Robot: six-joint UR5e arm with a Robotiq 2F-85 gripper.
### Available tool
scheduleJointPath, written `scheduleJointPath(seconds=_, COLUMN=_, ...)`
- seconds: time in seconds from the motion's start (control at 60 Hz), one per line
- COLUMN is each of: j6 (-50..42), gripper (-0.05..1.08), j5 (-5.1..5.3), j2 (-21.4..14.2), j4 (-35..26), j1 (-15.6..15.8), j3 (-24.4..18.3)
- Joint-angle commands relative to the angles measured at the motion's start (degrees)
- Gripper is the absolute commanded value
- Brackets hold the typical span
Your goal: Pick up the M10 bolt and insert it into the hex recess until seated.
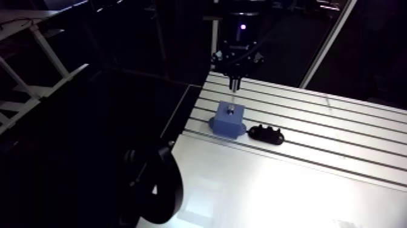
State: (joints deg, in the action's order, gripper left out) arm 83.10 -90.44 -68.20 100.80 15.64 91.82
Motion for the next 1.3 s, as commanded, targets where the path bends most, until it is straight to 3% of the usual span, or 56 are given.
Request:
scheduleJointPath(seconds=0.017, j6=-2.3, gripper=1.08, j5=0.30, j2=-0.4, j4=0.8, j1=-0.2, j3=0.7)
scheduleJointPath(seconds=0.533, j6=-2.1, gripper=1.08, j5=-0.47, j2=-2.1, j4=6.6, j1=-0.1, j3=4.6)
scheduleJointPath(seconds=1.3, j6=-1.4, gripper=1.08, j5=0.14, j2=-3.4, j4=8.8, j1=0.1, j3=8.1)
